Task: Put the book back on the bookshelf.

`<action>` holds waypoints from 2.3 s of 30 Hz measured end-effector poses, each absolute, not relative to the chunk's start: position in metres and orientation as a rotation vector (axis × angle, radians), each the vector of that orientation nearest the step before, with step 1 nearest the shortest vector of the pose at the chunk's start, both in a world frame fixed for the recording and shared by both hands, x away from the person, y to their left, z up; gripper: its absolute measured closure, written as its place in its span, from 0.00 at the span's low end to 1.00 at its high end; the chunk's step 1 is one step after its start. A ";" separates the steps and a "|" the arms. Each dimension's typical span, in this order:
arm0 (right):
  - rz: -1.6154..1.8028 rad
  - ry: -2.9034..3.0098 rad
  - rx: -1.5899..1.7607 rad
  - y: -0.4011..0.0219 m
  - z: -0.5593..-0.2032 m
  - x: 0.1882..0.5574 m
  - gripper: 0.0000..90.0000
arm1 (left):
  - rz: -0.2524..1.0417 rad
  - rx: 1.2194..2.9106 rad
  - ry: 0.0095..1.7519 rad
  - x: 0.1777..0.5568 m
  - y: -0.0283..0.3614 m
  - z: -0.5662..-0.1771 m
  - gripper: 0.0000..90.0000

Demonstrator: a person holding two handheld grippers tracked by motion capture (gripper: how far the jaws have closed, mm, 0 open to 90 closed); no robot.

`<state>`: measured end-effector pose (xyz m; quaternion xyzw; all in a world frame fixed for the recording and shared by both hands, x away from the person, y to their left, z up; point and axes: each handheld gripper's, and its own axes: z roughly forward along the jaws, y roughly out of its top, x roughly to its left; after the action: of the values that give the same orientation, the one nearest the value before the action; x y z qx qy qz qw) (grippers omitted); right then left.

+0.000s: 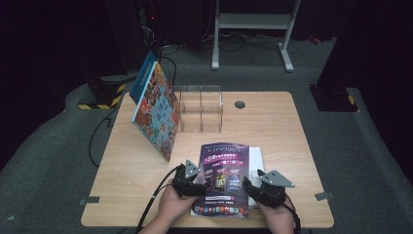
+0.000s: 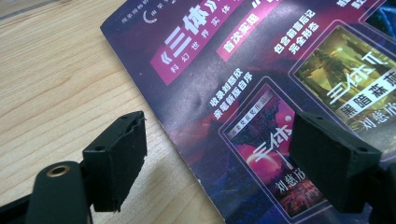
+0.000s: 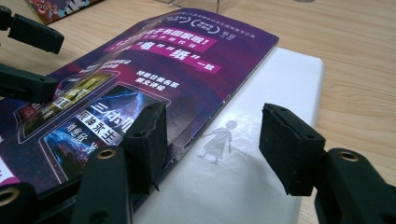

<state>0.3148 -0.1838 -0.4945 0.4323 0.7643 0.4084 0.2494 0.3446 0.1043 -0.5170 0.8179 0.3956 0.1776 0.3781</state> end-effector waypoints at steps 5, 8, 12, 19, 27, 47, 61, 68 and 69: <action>1.109 2.075 1.231 -0.182 -0.493 0.317 0.39 | 0.480 2.104 1.023 0.343 0.104 -0.519 0.22; 1.104 2.076 1.237 -0.179 -0.490 0.318 0.38 | 0.480 2.108 1.032 0.343 0.107 -0.519 0.22; 1.093 2.082 1.241 -0.169 -0.487 0.316 0.35 | 0.460 2.100 1.059 0.342 0.115 -0.520 0.23; 1.041 2.107 1.230 -0.146 -0.481 0.313 0.33 | 0.408 2.089 1.099 0.341 0.133 -0.521 0.24; 1.020 2.077 1.213 -0.127 -0.479 0.309 0.31 | 0.391 2.082 1.119 0.340 0.139 -0.521 0.23; 1.028 2.104 1.172 -0.129 -0.479 0.320 0.33 | 0.344 2.074 1.048 0.337 0.120 -0.518 0.17; 1.015 2.117 1.214 -0.121 -0.479 0.329 0.32 | 0.433 2.120 1.030 0.334 0.113 -0.520 0.17; 1.018 2.128 1.247 -0.118 -0.481 0.338 0.34 | 0.435 2.117 1.032 0.335 0.113 -0.521 0.17; 1.019 2.131 1.245 -0.118 -0.481 0.339 0.35 | 0.434 2.117 1.032 0.335 0.113 -0.521 0.17</action>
<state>0.3390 -0.1185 -0.4814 0.4533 0.7761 0.3709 0.2337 0.3348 0.1126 -0.5206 0.8231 0.4014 0.1687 0.3647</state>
